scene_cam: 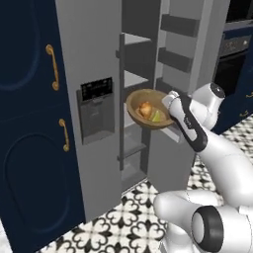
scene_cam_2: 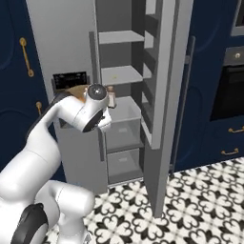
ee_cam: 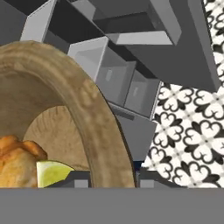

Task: Pick the chicken drumstick and lemon wedge from their plates and place them in the bowl. Then put the bowl in the fridge.

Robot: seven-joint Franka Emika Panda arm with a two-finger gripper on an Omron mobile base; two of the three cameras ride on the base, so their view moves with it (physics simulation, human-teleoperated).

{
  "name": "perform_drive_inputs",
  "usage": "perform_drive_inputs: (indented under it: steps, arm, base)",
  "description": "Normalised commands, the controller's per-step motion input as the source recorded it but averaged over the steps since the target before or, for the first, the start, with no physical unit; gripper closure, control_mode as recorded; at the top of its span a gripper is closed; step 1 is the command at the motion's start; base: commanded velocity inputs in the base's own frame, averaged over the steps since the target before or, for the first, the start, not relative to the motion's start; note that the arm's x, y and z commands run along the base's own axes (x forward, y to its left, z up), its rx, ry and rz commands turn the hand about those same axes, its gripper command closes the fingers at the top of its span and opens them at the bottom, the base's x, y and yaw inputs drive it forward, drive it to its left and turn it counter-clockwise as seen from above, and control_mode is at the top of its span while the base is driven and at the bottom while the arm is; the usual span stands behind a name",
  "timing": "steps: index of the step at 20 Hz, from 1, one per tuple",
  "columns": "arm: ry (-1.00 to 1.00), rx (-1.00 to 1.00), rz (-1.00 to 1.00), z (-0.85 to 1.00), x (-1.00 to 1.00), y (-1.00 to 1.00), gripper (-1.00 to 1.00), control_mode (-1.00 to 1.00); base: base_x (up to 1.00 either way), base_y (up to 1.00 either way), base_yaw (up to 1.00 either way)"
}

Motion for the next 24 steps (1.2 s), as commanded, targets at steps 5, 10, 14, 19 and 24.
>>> perform_drive_inputs:
  steps: [5,10,14,19,24]
  arm:
    - [0.0,0.0,0.0,0.0,0.0,0.0,1.0,1.0]
    - [0.0,0.0,0.0,0.0,0.0,0.0,1.0,1.0]
    - [0.0,0.0,0.0,0.0,0.0,0.0,1.0,1.0]
    - [0.0,0.0,0.0,0.0,0.0,0.0,1.0,1.0]
    - [0.0,0.0,0.0,0.0,0.0,0.0,1.0,1.0]
  base:
    - [0.74,0.01,-0.09]
    - [0.9,0.0,-0.14]
    - [0.71,-0.15,-0.14]
    - [0.07,-0.46,-0.09]
    - [0.39,0.04,-0.16]
